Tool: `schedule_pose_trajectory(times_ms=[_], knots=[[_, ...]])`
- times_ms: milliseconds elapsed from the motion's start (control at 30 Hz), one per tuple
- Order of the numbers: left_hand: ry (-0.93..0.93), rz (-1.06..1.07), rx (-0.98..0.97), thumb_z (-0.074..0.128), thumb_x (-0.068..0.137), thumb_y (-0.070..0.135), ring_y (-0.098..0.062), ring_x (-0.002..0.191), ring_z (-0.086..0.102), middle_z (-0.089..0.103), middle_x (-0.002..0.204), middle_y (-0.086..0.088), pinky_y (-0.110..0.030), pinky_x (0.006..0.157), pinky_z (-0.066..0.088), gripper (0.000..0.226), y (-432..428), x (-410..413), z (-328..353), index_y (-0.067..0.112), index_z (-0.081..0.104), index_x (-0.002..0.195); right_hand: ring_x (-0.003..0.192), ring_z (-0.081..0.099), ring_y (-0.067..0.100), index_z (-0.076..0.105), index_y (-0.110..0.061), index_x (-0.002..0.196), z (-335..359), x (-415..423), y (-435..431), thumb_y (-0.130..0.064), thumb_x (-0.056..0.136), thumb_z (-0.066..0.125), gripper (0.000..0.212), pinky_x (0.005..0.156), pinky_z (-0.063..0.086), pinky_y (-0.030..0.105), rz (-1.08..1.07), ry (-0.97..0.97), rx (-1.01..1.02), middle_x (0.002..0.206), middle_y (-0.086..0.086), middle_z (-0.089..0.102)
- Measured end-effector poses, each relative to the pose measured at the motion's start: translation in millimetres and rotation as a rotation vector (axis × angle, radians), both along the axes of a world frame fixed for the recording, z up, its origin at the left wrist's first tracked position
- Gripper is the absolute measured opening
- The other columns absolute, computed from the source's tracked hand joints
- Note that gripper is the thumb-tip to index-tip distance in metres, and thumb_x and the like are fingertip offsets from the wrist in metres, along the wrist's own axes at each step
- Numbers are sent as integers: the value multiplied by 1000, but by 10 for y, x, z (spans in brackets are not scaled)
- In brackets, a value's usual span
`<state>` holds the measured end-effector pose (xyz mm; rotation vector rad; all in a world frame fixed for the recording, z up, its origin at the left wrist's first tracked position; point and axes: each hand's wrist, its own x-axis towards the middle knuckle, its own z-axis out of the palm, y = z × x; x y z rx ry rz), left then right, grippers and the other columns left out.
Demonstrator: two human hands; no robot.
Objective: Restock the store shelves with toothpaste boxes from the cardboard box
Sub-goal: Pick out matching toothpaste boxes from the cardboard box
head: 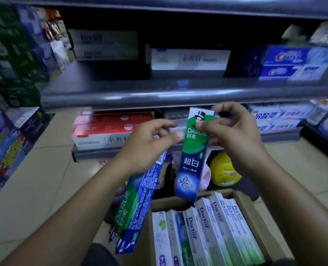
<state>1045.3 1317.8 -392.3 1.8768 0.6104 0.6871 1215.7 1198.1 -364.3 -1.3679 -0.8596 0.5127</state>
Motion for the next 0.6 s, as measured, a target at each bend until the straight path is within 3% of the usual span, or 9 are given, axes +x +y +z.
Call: schedule_pose_trajectory(times_ms=[67, 167, 300, 367, 467, 533, 600], knots=[[-18, -99, -35, 76, 75, 48, -23, 104, 73, 77, 104, -10, -50, 103, 52, 54, 10, -15, 265, 19, 71, 121, 70, 75, 26, 58, -19, 100, 182, -84, 50, -21, 66, 86, 45, 56, 56, 36, 43, -25, 24, 75, 9, 76], [-106, -190, -89, 73, 84, 22, -20, 107, 73, 78, 112, -10, -35, 99, 54, 38, 49, -104, 538, 14, 70, 120, 75, 76, 32, 62, -17, 105, 423, -203, 98, -20, 70, 85, 41, 60, 59, 42, 126, -39, 52, 85, 16, 78], [-213, -194, -129, 77, 83, 14, -20, 103, 73, 77, 112, -12, -30, 94, 55, 37, 69, -234, 811, 6, 69, 119, 76, 76, 26, 70, -15, 112, 693, -351, 157, -17, 72, 88, 44, 62, 59, 35, 208, -37, 90, 89, 15, 79], [-263, -145, -178, 74, 77, 16, -22, 97, 72, 77, 109, -17, -34, 95, 55, 40, 72, -279, 927, 0, 70, 113, 79, 77, 25, 69, -14, 119, 809, -436, 184, -22, 70, 84, 51, 65, 60, 34, 243, -17, 98, 92, 14, 79], [-334, -61, -215, 73, 71, 17, -27, 94, 71, 75, 109, -24, -38, 93, 55, 39, 103, -377, 1097, -2, 70, 106, 93, 77, 28, 62, -21, 130, 931, -518, 178, -32, 73, 79, 61, 75, 61, 43, 283, -68, 51, 98, 10, 79], [-405, 10, -211, 73, 71, 18, -23, 86, 74, 77, 101, -20, -32, 81, 60, 35, 156, -489, 1220, 2, 71, 102, 97, 76, 22, 59, -29, 134, 921, -520, 110, -39, 74, 82, 65, 76, 63, 35, 335, -90, -42, 102, 4, 79], [-475, 92, -201, 73, 72, 22, -11, 63, 71, 77, 81, -6, -26, 62, 55, 31, 230, -626, 1336, 7, 71, 99, 91, 75, 15, 65, -33, 125, 849, -541, 48, -41, 73, 90, 59, 72, 60, 27, 415, -119, -127, 99, 0, 79]])
